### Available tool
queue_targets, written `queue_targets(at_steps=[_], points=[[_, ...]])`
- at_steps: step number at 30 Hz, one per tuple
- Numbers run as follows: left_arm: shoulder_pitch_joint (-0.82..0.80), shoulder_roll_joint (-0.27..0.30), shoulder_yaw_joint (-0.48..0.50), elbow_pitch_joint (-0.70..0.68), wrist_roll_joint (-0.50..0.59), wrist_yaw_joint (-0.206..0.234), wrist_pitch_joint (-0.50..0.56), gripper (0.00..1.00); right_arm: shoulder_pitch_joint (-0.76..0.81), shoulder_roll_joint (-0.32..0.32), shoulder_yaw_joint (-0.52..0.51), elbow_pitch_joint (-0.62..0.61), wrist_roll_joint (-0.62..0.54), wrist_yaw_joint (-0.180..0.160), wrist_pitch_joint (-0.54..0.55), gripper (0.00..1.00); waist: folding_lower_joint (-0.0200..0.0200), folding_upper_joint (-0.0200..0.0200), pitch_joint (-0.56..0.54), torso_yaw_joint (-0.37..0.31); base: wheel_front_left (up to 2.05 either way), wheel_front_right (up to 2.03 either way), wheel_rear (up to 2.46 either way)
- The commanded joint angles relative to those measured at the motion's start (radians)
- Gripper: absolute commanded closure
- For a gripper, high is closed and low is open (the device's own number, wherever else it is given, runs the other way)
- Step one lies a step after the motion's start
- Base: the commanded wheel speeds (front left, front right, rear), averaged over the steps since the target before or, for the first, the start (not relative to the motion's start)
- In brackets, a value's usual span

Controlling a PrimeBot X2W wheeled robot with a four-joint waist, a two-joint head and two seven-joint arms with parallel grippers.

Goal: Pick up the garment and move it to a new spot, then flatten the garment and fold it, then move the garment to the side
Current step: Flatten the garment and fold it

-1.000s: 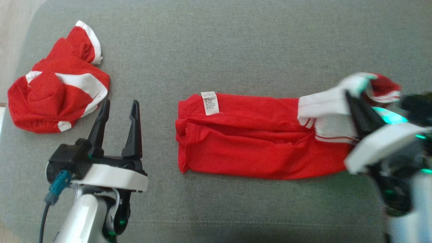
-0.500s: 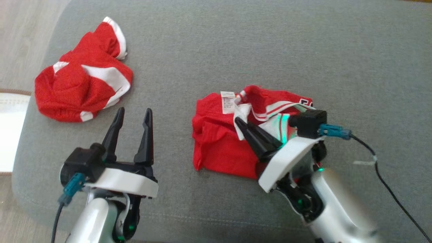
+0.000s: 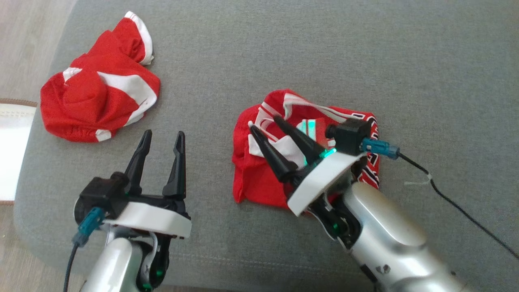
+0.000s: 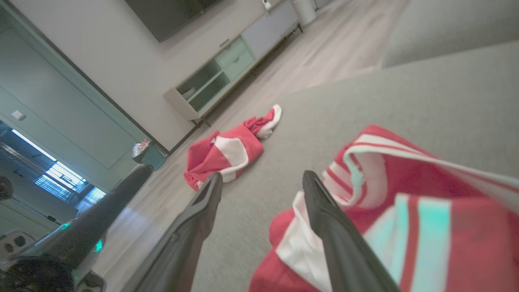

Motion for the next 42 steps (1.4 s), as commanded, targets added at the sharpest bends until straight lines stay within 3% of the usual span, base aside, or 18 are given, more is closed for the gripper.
queue_targets(at_steps=[1, 5, 8, 13, 18, 24, 32, 42], points=[[-0.042, 0.011, 0.034, -0.027, 0.003, 0.000, -0.011, 0.00, -0.039, 0.021, 0.024, -0.050, -0.013, -0.001, -0.032, 0.00, 0.0000, 0.0000, 0.001, -0.005, 0.00, 0.00, 0.00], [-0.041, 0.015, 0.042, -0.032, 0.004, 0.005, -0.011, 0.00, -0.057, 0.021, 0.038, -0.114, -0.064, -0.001, -0.104, 0.00, 0.0000, 0.0000, 0.000, -0.020, 0.00, 0.00, 0.00], [-0.036, 0.020, 0.049, -0.038, 0.006, 0.011, -0.012, 0.00, -0.043, 0.021, -0.023, -0.159, -0.137, -0.001, -0.140, 0.00, 0.0000, 0.0000, -0.003, -0.036, 0.00, 0.00, 0.00], [-0.025, 0.031, 0.062, -0.051, 0.009, 0.022, -0.012, 0.00, 0.054, -0.016, -0.264, -0.240, -0.298, -0.001, -0.137, 0.00, 0.0000, 0.0000, -0.011, -0.066, 0.00, 0.00, 0.00], [-0.018, 0.040, 0.067, -0.067, 0.014, 0.031, -0.012, 0.00, 0.217, -0.053, -0.517, -0.351, -0.434, -0.001, -0.065, 0.00, 0.0000, 0.0000, -0.017, -0.092, 0.00, 0.00, 0.00], [-0.016, 0.055, 0.072, -0.075, 0.013, 0.033, -0.011, 0.00, 0.399, -0.042, -0.708, -0.504, -0.521, -0.001, 0.018, 0.00, 0.0000, 0.0000, -0.019, -0.116, 0.00, 0.00, 0.00], [-0.011, 0.068, 0.072, -0.089, 0.014, 0.041, -0.004, 0.00, 0.497, -0.012, -0.746, -0.617, -0.545, -0.001, 0.075, 0.00, 0.0000, 0.0000, -0.018, -0.133, 0.00, 0.00, 0.00], [-0.011, 0.072, 0.064, -0.089, 0.011, 0.045, 0.001, 0.00, 0.508, 0.000, -0.739, -0.625, -0.543, -0.001, 0.108, 0.00, 0.0000, 0.0000, -0.020, -0.129, 0.00, 0.00, 0.00]])
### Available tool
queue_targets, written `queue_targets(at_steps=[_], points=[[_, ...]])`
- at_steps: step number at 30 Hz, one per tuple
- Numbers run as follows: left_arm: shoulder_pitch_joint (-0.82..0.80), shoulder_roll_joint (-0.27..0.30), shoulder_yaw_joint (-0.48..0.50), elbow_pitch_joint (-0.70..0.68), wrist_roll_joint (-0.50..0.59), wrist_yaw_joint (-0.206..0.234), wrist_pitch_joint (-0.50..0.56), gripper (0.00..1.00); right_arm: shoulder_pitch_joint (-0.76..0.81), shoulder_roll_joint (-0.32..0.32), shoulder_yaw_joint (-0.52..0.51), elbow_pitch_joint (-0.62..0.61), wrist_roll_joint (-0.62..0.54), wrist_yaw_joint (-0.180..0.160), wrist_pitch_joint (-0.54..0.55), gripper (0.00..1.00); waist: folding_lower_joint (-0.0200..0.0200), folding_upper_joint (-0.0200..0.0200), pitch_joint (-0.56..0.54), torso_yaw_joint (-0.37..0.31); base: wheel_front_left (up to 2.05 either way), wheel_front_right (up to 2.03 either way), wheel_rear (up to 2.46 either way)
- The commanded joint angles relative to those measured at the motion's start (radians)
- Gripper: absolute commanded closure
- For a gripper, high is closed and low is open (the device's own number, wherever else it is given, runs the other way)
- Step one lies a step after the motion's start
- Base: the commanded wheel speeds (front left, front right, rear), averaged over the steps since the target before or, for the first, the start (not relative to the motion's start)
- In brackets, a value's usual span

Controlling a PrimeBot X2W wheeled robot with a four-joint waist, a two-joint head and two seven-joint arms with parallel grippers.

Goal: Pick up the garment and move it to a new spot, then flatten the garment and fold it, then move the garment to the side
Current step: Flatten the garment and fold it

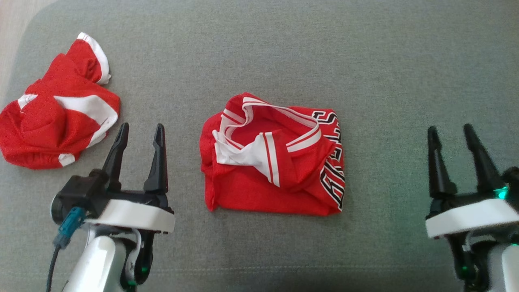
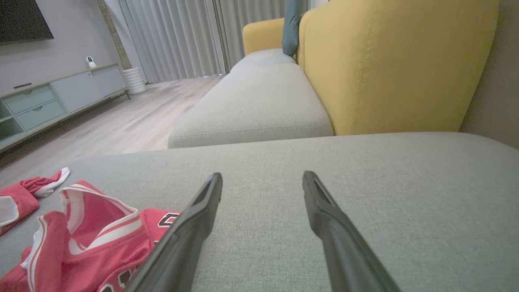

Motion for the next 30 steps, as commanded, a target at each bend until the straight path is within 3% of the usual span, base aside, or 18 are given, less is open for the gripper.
queue_targets(at_steps=[1, 2, 9, 18, 30], points=[[-0.017, 0.024, 0.031, -0.037, 0.002, 0.004, -0.001, 0.00, -0.007, 0.000, 0.032, -0.026, -0.001, -0.001, 0.020, 0.64, 0.0000, 0.0000, 0.001, 0.002, 0.00, 0.00, 0.00], [-0.018, 0.024, 0.030, -0.038, 0.001, 0.004, -0.001, 0.00, -0.010, 0.001, 0.043, -0.017, 0.002, -0.001, 0.032, 1.00, 0.0000, 0.0000, 0.003, 0.004, 0.00, 0.00, 0.00], [-0.035, 0.019, 0.015, -0.033, 0.002, -0.001, -0.003, 0.00, -0.105, -0.004, 0.224, 0.155, 0.050, -0.001, 0.054, 1.00, 0.0000, 0.0000, 0.022, 0.032, 0.00, 0.00, 0.00], [-0.048, 0.008, 0.008, -0.023, -0.002, -0.007, -0.007, 0.00, -0.256, 0.005, 0.354, 0.399, 0.104, -0.001, 0.014, 1.00, 0.0000, 0.0000, 0.039, 0.074, 0.00, 0.00, 0.00], [-0.056, 0.003, 0.014, -0.016, -0.003, -0.009, -0.011, 0.00, -0.339, 0.008, 0.482, 0.521, 0.158, -0.001, -0.018, 1.00, 0.0000, 0.0000, 0.048, 0.086, 0.00, 0.00, 0.00]])
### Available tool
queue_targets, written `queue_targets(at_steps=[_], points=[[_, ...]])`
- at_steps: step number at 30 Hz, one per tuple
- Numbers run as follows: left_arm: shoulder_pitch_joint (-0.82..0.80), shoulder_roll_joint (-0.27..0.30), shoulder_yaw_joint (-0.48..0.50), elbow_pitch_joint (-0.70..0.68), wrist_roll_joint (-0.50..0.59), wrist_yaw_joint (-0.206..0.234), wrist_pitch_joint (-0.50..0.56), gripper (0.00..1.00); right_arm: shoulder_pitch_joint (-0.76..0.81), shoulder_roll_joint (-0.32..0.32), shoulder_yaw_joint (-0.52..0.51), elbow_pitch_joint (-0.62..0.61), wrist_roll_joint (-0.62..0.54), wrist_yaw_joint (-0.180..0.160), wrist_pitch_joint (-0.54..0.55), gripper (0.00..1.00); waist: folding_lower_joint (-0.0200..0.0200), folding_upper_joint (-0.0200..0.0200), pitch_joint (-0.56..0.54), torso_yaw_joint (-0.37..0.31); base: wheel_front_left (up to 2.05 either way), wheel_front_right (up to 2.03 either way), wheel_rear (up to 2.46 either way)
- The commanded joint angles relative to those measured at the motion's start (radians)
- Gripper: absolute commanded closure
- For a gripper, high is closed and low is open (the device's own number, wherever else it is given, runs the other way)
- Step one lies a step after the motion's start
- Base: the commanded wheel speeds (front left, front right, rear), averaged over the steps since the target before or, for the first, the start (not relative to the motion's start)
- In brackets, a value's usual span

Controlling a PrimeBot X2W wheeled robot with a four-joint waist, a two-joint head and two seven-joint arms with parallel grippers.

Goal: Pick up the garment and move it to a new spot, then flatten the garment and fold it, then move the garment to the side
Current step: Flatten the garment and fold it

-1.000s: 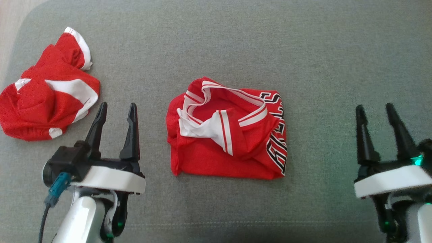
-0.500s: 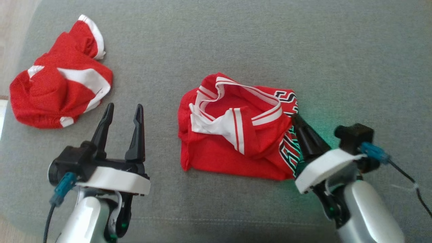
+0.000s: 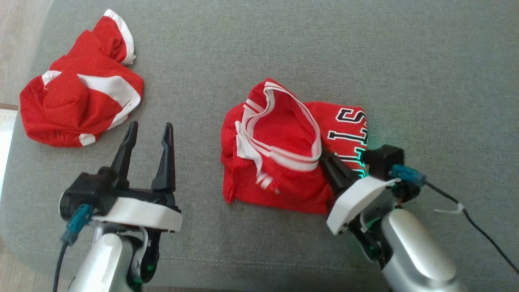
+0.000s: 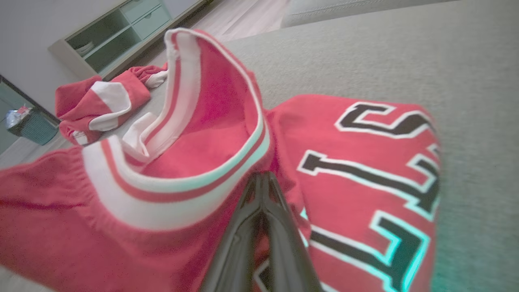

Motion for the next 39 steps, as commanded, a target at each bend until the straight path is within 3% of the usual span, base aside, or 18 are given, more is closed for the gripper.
queue_targets(at_steps=[1, 15, 22, 23, 24, 25, 34, 39], points=[[-0.041, 0.013, 0.036, -0.031, -0.003, -0.003, -0.011, 0.00, -0.025, 0.011, 0.030, -0.023, 0.007, -0.001, -0.013, 1.00, 0.0000, 0.0000, 0.000, 0.000, 0.00, 0.00, 0.00], [-0.048, 0.005, 0.037, -0.024, -0.001, -0.011, -0.013, 0.00, -0.093, 0.022, 0.236, 0.055, 0.103, -0.001, -0.078, 1.00, 0.0000, 0.0000, 0.013, 0.013, 0.00, 0.00, 0.00], [-0.036, 0.006, 0.048, -0.026, 0.005, -0.008, -0.013, 0.00, -0.091, 0.022, 0.264, -0.023, 0.112, -0.001, -0.160, 1.00, 0.0000, 0.0000, -0.014, -0.004, 0.00, 0.00, 0.00], [-0.031, 0.007, 0.051, -0.027, 0.007, -0.007, -0.013, 0.00, -0.081, 0.021, 0.245, -0.046, 0.105, -0.001, -0.172, 0.93, 0.0000, 0.0000, -0.020, -0.008, 0.00, 0.00, 0.00], [-0.026, 0.008, 0.054, -0.030, 0.009, -0.005, -0.013, 0.00, -0.068, 0.016, 0.222, -0.071, 0.096, -0.001, -0.179, 0.15, 0.0000, 0.0000, -0.025, -0.014, 0.00, 0.00, 0.00], [-0.021, 0.009, 0.057, -0.032, 0.012, -0.004, -0.013, 0.00, -0.053, 0.010, 0.192, -0.098, 0.083, -0.001, -0.185, 0.00, 0.0000, 0.0000, -0.032, -0.020, 0.00, 0.00, 0.00], [0.018, 0.020, 0.096, -0.050, 0.036, 0.006, -0.013, 0.00, 0.144, -0.018, -0.213, -0.374, -0.085, -0.001, -0.151, 0.00, 0.0000, 0.0000, -0.087, -0.070, 0.00, 0.00, 0.00], [0.038, 0.022, 0.114, -0.052, 0.045, 0.000, -0.013, 0.00, 0.219, -0.012, -0.341, -0.461, -0.132, -0.001, -0.105, 0.00, 0.0000, 0.0000, -0.118, -0.086, 0.00, 0.00, 0.00]])
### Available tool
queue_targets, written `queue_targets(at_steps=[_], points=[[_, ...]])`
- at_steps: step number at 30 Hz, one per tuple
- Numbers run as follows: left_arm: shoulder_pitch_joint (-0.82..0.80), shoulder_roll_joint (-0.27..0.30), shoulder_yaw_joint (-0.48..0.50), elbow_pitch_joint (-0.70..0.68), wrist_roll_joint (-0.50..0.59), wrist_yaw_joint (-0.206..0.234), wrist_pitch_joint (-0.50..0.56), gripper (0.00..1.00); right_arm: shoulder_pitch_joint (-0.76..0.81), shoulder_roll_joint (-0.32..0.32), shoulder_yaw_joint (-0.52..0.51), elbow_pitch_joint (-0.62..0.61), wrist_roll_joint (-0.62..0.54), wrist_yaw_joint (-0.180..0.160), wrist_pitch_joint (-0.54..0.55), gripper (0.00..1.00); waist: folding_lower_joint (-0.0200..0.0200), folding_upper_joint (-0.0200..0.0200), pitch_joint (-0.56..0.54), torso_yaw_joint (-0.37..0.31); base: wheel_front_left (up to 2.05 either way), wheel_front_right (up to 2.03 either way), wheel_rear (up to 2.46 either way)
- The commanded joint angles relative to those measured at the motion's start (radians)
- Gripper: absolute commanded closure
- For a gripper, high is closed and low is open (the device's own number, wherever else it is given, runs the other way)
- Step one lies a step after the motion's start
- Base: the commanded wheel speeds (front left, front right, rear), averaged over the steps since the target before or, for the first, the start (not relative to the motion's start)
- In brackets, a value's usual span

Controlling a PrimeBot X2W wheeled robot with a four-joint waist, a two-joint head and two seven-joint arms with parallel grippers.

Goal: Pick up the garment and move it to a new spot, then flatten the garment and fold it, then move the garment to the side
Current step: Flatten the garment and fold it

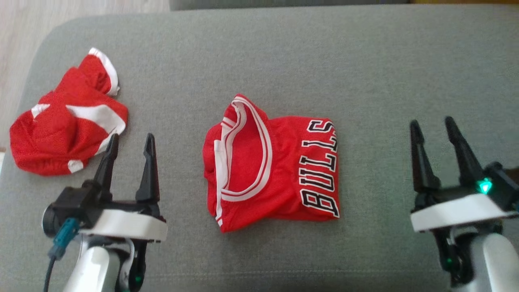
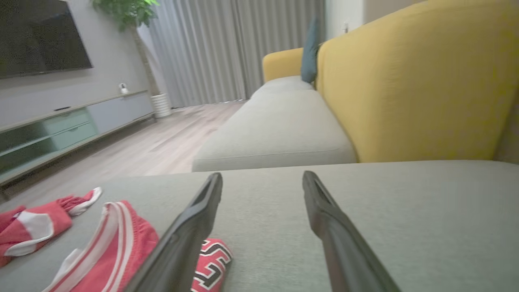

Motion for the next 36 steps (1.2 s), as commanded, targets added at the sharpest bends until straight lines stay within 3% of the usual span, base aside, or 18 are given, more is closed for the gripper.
queue_targets(at_steps=[1, 15, 36], points=[[-0.013, 0.023, 0.046, -0.035, 0.010, -0.002, -0.012, 0.00, -0.005, 0.004, 0.015, -0.047, -0.009, -0.001, 0.008, 0.00, 0.0000, 0.0000, -0.017, -0.011, 0.00, 0.00, 0.00], [0.125, 0.024, 0.053, -0.006, 0.017, -0.018, -0.012, 0.00, 0.184, 0.022, -0.032, -0.136, -0.035, -0.001, 0.104, 0.00, 0.0000, 0.0000, -0.164, -0.045, 0.00, 0.00, 0.00], [0.145, 0.028, 0.055, 0.007, 0.007, 0.005, -0.011, 0.00, 0.199, 0.017, -0.024, -0.144, -0.040, -0.001, 0.133, 0.00, 0.0000, 0.0000, -0.186, -0.041, 0.00, 0.00, 0.00]])
